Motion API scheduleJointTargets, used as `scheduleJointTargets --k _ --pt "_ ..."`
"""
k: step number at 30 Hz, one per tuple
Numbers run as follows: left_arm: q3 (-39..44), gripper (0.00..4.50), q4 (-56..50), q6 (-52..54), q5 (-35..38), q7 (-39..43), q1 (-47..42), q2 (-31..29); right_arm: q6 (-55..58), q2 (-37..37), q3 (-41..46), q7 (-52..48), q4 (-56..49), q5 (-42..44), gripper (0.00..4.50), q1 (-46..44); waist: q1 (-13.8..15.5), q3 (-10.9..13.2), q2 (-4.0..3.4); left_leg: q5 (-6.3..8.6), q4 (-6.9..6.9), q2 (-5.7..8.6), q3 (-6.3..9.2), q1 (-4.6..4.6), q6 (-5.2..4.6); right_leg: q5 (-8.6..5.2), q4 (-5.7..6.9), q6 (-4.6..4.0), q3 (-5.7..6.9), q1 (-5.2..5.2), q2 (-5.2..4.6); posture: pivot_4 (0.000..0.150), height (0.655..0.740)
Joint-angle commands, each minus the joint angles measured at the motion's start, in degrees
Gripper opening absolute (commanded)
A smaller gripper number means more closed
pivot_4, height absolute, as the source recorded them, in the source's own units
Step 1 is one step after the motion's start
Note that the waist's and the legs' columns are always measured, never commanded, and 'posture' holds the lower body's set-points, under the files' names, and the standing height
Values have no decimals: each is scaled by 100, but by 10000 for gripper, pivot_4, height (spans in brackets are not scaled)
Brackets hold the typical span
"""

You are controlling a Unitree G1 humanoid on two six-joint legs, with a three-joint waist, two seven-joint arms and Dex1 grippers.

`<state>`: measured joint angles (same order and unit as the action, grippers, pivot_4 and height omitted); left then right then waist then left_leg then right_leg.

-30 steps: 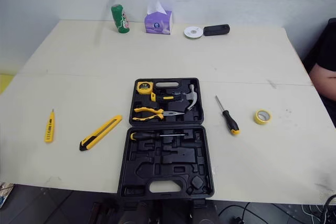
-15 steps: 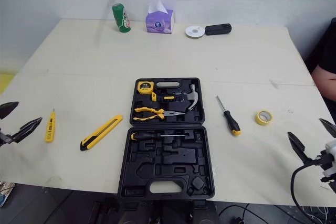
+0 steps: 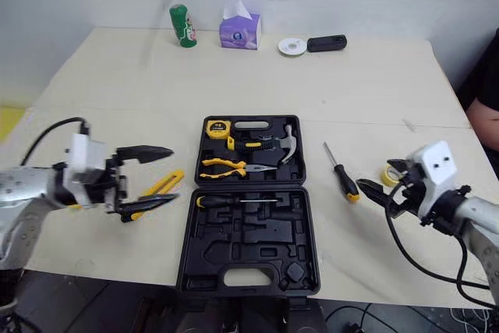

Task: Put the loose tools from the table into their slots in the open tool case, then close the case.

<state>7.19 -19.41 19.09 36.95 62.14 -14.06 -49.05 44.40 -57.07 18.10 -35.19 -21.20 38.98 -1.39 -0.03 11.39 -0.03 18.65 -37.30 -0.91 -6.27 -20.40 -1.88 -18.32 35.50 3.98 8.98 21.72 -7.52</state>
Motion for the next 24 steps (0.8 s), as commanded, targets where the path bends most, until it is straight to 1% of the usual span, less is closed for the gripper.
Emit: scheduleJointTargets --k 1,2,4,8,11,14,24 --pt "-406 44617 -718 510 436 -5 -415 131 1019 -302 -461 161 -343 143 45000 -627 7 1 2 0 -2 0 3 -3 0 0 0 0 2 1 0 1500 7400" --pt "-443 44617 -767 577 462 4 -464 151 1179 -349 -571 195 -348 85 45000 -739 11 2 3 -1 -2 0 3 -3 0 0 -1 0 1 1 0 1500 7400" --pt "-563 44617 -855 718 537 -33 -580 264 1564 -118 -710 498 -283 79 45000 -1092 17 2 3 -4 -2 0 8 -8 2 0 -4 0 7 1 3 1500 7400" --pt "-678 44617 -928 864 502 -109 -659 419 2046 159 -1006 740 -224 -24 45000 -1448 22 4 7 -19 -8 1 9 -17 3 1 -4 2 11 0 8 1500 7400" --pt "-695 44617 -978 938 511 -151 -678 488 2208 371 -1089 923 -135 -141 45000 -1610 33 7 11 -21 -12 1 14 -24 1 3 -4 5 14 0 10 1500 7400" --pt "-678 44617 -1025 1008 520 -183 -678 523 2324 419 -1182 939 -31 -283 45000 -1683 41 8 14 -22 -17 4 16 -27 -1 4 -4 8 14 1 9 1500 7400" --pt "-709 44617 -1162 1223 515 -187 -673 514 2950 529 -1230 872 248 -292 45000 -1972 93 8 14 -22 -22 4 23 -36 -2 5 -4 9 19 1 11 1500 7400"
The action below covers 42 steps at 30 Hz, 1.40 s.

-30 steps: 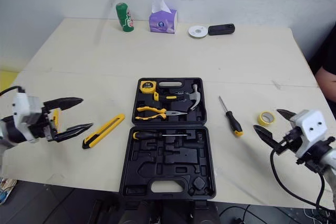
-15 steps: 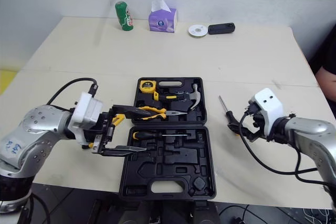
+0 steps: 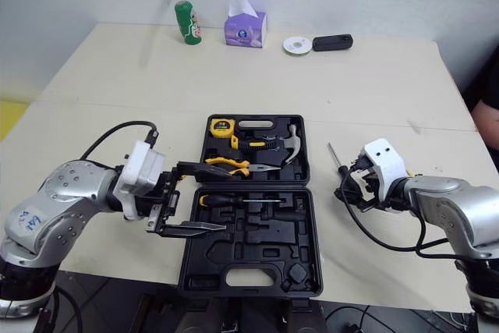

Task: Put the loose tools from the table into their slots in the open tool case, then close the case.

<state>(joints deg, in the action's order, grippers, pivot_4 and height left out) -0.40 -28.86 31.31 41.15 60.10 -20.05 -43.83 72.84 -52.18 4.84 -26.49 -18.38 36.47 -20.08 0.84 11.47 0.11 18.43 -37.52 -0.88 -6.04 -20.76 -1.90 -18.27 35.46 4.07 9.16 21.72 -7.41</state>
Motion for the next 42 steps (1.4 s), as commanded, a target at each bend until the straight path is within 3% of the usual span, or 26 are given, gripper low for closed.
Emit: scheduleJointTargets --k 1,6,9,15,16,29,34,38,42 --pt "46 44617 -216 0 91 26 -66 -8 140 73 97 14 -9 -52 45000 -115 7 0 0 0 -1 0 0 -1 0 0 0 0 1 0 0 1500 7400" --pt "76 44617 -219 72 182 -48 -106 50 287 309 202 39 70 -73 45000 -120 13 -1 2 0 -4 0 2 -3 0 0 0 0 1 0 0 1500 7400" --pt "111 45000 -239 152 275 -105 -151 98 219 343 183 48 38 -196 36509 -51 13 -1 2 0 -6 0 2 -5 0 1 0 1 1 0 0 1500 7400" --pt "165 45000 -191 125 231 -3 -111 18 115 422 375 143 -132 -379 12147 301 45 -1 3 0 -14 -1 18 -23 0 1 2 1 15 3 5 1500 7400" --pt "163 45000 -182 116 222 6 -111 15 102 444 404 156 -140 -399 10096 323 50 -1 2 0 -16 -1 20 -26 0 1 2 3 15 3 6 1500 7400" --pt "132 45000 128 190 270 76 -271 72 -516 260 953 65 -320 -606 10154 316 54 -2 3 0 -29 0 26 -42 -1 4 4 8 15 11 8 1500 7400" --pt "252 45000 437 -172 -11 74 -180 148 -1341 -367 901 -1057 -649 -355 10154 -56 36 0 1 -1 -30 1 17 -49 -2 4 8 8 10 27 12 1500 7400" --pt "296 45000 515 -533 -233 433 7 -60 -1686 -974 444 -2003 -861 -243 10154 -332 38 2 3 -2 -31 -1 18 -48 0 3 6 6 8 31 11 1500 7400" --pt "422 45000 506 -562 -294 507 260 -216 -1825 -1088 -128 -2659 -1109 -60 10154 -845 34 5 8 0 -32 2 16 -51 -3 4 5 7 8 30 4 1500 7400"
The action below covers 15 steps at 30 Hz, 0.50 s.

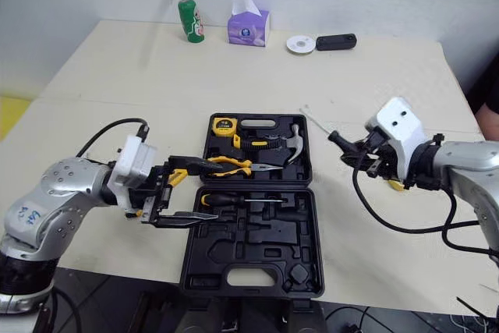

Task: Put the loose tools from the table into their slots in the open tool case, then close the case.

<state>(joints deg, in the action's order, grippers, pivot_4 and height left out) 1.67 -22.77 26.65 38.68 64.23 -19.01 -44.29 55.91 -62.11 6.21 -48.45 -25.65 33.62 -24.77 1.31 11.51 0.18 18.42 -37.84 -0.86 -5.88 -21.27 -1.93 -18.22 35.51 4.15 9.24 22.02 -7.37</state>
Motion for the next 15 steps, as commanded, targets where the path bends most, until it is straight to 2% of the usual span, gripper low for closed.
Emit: scheduleJointTargets --k 1,5,12,15 --pt "299 45000 -105 -123 -58 111 294 -231 -99 -26 -465 -609 -520 332 10154 -570 -18 1 0 0 0 0 0 0 0 0 0 0 0 0 1 1500 7400" --pt "517 45000 -95 -256 -182 229 763 -492 -13 199 -1210 -818 -849 349 10154 -1008 -40 2 1 0 -1 -4 4 -2 1 -2 0 -4 0 9 0 1500 7400" --pt "717 45000 69 -662 -507 332 1342 -664 -40 392 -2502 -816 -994 -406 10154 -1464 -15 2 1 2 -15 -1 -1 -30 -2 -1 5 -4 -1 37 -12 1500 7400" --pt "823 45000 75 -437 -362 293 1490 -689 -33 389 -2767 -852 -1017 -611 10154 -1518 -13 2 1 2 -14 -1 -1 -32 -2 -1 6 -4 0 40 -10 1500 7400"
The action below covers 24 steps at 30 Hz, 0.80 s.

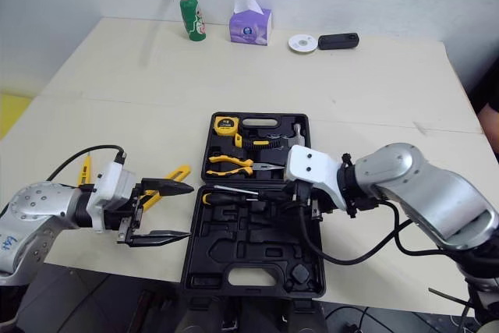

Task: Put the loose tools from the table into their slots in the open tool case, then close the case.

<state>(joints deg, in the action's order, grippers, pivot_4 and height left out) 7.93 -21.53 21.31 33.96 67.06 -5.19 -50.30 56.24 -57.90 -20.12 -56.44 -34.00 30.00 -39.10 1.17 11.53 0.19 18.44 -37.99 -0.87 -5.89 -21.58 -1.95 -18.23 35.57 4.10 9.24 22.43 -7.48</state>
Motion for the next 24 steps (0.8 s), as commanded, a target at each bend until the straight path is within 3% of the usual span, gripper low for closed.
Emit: scheduleJointTargets --k 1,9,24 --pt "214 45000 -52 98 106 8 140 -81 -131 -73 -239 -112 -202 -353 10154 -83 -4 0 0 0 0 0 0 0 0 0 0 0 0 0 0 1500 7400" --pt "182 45000 -149 235 132 -121 313 5 -347 -22 -848 -276 -136 -1049 10154 -274 -35 0 0 0 -4 0 -2 1 0 0 5 0 -1 1 0 1500 7400" --pt "206 45000 -207 515 356 -424 16 268 -781 111 -1155 -604 99 -1787 10154 -335 -133 0 0 -1 -8 0 -4 3 0 0 15 0 -3 0 -1 1500 7400"
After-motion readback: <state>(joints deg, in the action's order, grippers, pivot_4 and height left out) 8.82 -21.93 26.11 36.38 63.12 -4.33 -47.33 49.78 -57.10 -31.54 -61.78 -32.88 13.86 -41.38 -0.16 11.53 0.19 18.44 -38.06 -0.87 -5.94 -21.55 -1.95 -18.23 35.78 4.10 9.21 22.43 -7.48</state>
